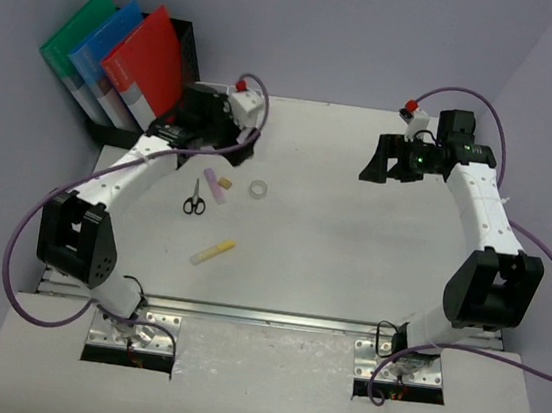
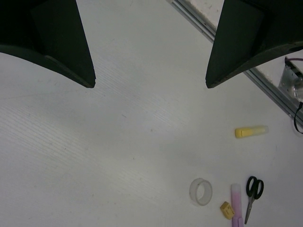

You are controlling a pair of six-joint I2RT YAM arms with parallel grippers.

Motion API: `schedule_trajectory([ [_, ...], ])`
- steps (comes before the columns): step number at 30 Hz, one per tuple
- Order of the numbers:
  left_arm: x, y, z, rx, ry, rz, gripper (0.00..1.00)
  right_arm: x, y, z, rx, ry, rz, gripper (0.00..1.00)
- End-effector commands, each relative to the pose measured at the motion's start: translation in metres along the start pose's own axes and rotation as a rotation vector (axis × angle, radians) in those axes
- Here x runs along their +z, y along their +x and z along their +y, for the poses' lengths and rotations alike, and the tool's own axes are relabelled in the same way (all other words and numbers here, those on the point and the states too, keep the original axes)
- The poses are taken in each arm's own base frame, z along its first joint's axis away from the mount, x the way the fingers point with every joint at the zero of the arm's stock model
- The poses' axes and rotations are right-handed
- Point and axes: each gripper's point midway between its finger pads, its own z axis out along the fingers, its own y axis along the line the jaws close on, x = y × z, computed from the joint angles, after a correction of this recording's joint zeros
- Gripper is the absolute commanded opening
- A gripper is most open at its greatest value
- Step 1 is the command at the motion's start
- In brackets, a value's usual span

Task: Organize the desk

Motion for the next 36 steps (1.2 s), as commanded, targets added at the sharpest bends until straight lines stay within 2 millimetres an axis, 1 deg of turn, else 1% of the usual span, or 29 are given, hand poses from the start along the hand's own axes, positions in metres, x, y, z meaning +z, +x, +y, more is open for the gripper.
schedule_trajectory([
  [1, -0.028, 0.168, -0.137, 0.063, 0.386, 0.661, 0.8, -0.01, -0.012, 0.011, -0.035, -0.027, -0.052, 0.99],
  [2, -0.035, 0.18, -0.144, 0.043, 0.388, 0.727, 0.8, -0.01, -0.012, 0.01, -0.035, -0.027, -0.054, 0.99],
  [3, -0.034, 0.184, -0.149, 0.051, 0.402, 0.745, 0.79, -0.009, -0.012, 0.01, -0.033, -0.03, -0.052, 0.99],
  [5, -0.037, 0.197, -0.154, 0.037, 0.392, 0.819, 0.78, -0.008, -0.013, 0.01, -0.032, -0.032, -0.051, 0.99],
  [6, -0.035, 0.198, -0.156, 0.033, 0.371, 0.845, 0.78, -0.008, -0.014, 0.01, -0.033, -0.034, -0.051, 0.99],
  [8, -0.035, 0.203, -0.153, 0.03, 0.332, 0.9, 0.78, -0.008, -0.014, 0.01, -0.033, -0.037, -0.051, 0.99],
  [11, -0.029, 0.206, -0.148, 0.022, 0.275, 0.928, 0.78, -0.007, -0.015, 0.012, -0.003, -0.042, -0.053, 0.99],
  [13, -0.025, 0.21, -0.14, 0.032, 0.222, 0.944, 0.78, -0.008, -0.014, 0.013, -0.003, -0.042, -0.056, 0.99],
  [15, -0.023, 0.219, -0.137, 0.039, 0.195, 0.974, 0.78, -0.009, -0.013, 0.013, -0.006, -0.037, -0.057, 0.99],
  [21, -0.026, 0.241, -0.137, 0.047, 0.184, 1.035, 0.75, -0.013, -0.008, 0.014, -0.022, -0.024, -0.058, 0.99],
  [25, -0.029, 0.255, -0.141, 0.058, 0.188, 1.061, 0.69, -0.014, -0.006, 0.014, -0.023, -0.023, -0.057, 0.99],
  [27, -0.031, 0.261, -0.14, 0.076, 0.171, 1.067, 0.62, -0.014, -0.005, 0.015, -0.023, -0.021, -0.057, 0.99],
  [28, -0.031, 0.26, -0.141, 0.075, 0.173, 1.061, 0.56, -0.014, -0.005, 0.015, -0.023, -0.02, -0.056, 0.99],
  [29, -0.03, 0.256, -0.141, 0.073, 0.172, 1.049, 0.46, -0.014, -0.005, 0.014, -0.023, -0.02, -0.057, 0.99],
  [30, -0.027, 0.25, -0.14, 0.07, 0.172, 1.03, 0.38, -0.014, -0.006, 0.014, -0.023, -0.019, -0.058, 0.99],
  [32, -0.019, 0.23, -0.142, 0.064, 0.191, 0.972, 0.15, -0.014, -0.006, 0.014, -0.024, -0.02, -0.057, 0.99],
  [34, -0.009, 0.199, -0.145, 0.052, 0.225, 0.885, 0.0, -0.013, -0.008, 0.014, -0.024, -0.026, -0.058, 0.99],
  [36, -0.001, 0.165, -0.144, 0.044, 0.241, 0.791, 0.0, -0.013, -0.011, 0.014, -0.025, -0.027, -0.061, 0.99],
])
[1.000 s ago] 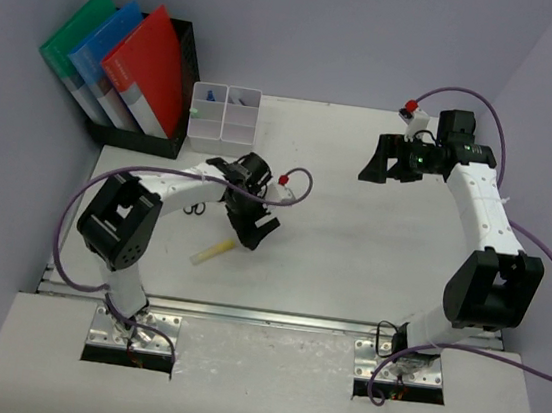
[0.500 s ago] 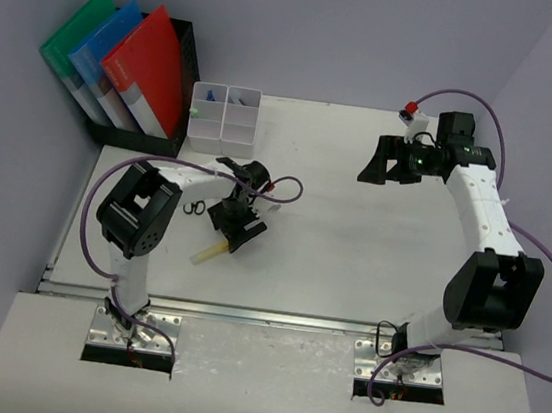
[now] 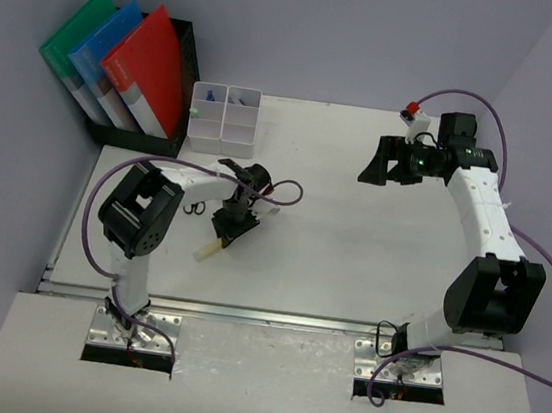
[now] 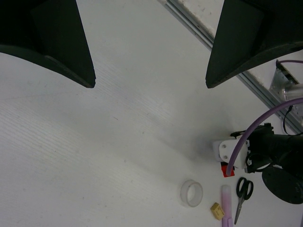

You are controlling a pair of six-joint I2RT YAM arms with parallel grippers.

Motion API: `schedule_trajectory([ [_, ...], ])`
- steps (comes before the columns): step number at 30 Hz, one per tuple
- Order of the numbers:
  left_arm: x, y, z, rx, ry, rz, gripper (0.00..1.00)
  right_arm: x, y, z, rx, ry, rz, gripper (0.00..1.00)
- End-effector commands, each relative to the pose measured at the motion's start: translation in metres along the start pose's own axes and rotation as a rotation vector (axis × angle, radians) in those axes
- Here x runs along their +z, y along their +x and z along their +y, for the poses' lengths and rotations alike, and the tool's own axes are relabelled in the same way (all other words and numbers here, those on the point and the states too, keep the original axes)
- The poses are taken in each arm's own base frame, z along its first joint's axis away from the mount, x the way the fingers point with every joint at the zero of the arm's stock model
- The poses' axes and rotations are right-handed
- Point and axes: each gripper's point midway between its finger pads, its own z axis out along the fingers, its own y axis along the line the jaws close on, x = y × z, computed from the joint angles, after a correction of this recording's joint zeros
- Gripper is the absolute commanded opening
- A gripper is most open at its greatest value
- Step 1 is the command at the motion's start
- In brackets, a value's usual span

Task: Organize the desk

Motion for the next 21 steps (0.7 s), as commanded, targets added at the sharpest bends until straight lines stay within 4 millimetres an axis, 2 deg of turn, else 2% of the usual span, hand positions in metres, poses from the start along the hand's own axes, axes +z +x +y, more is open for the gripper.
schedule_trajectory([
  [1, -0.064, -0.076, 0.0, 0.029, 0.027, -0.305, 0.0, -0.007, -0.015, 0.004, -0.037, -0.001, -0.049, 0.99],
  [2, -0.082, -0.09, 0.005, 0.018, 0.024, -0.373, 0.0, -0.007, -0.015, 0.003, -0.037, -0.001, -0.05, 0.99],
  [3, -0.11, -0.107, 0.018, -0.012, -0.003, -0.471, 0.0, -0.007, -0.016, 0.003, -0.037, -0.002, -0.05, 0.99],
  [4, -0.124, -0.117, 0.025, -0.034, -0.017, -0.53, 0.0, -0.007, -0.016, 0.003, -0.038, -0.003, -0.05, 0.99],
  [5, -0.151, -0.129, 0.048, -0.11, -0.061, -0.636, 0.0, -0.006, -0.016, 0.003, -0.037, -0.002, -0.049, 0.99],
  [6, -0.193, -0.14, 0.083, -0.226, -0.143, -0.79, 0.0, -0.006, -0.016, 0.003, -0.036, -0.001, -0.048, 0.99],
  [7, -0.225, -0.148, 0.108, -0.328, -0.216, -0.917, 0.0, -0.006, -0.016, 0.003, -0.037, -0.002, -0.048, 0.99],
  [8, -0.247, -0.149, 0.14, -0.442, -0.288, -1.021, 0.0, -0.006, -0.016, 0.003, -0.037, 0.0, -0.049, 0.99],
  [9, -0.263, -0.141, 0.162, -0.521, -0.343, -1.089, 0.0, -0.006, -0.016, 0.002, -0.034, 0.002, -0.048, 0.99],
  [10, -0.285, -0.138, 0.181, -0.598, -0.41, -1.195, 0.0, -0.006, -0.016, 0.002, -0.033, 0.003, -0.047, 0.99],
  [11, -0.315, -0.138, 0.199, -0.684, -0.48, -1.343, 0.0, -0.005, -0.016, 0.002, -0.035, 0.001, -0.047, 0.99],
  [12, -0.333, -0.131, 0.21, -0.728, -0.558, -1.426, 0.0, -0.005, -0.017, 0.001, -0.035, 0.002, -0.048, 0.99],
  [14, -0.332, -0.125, 0.215, -0.706, -0.634, -1.524, 0.0, -0.004, -0.018, 0.0, -0.032, 0.003, -0.047, 0.99],
  [15, -0.353, -0.125, 0.219, -0.672, -0.699, -1.615, 0.0, -0.005, -0.02, 0.001, -0.034, 0.003, -0.05, 0.99],
  [17, -0.35, -0.126, 0.23, -0.7, -0.744, -1.626, 0.0, -0.005, -0.022, 0.001, -0.033, 0.003, -0.053, 0.99],
  [19, -0.331, -0.139, 0.247, -0.731, -0.727, -1.592, 0.0, -0.006, -0.023, 0.001, -0.035, 0.006, -0.056, 0.99],
  [21, -0.333, -0.141, 0.266, -0.778, -0.681, -1.617, 0.0, -0.006, -0.021, 0.001, -0.036, 0.011, -0.055, 0.99],
])
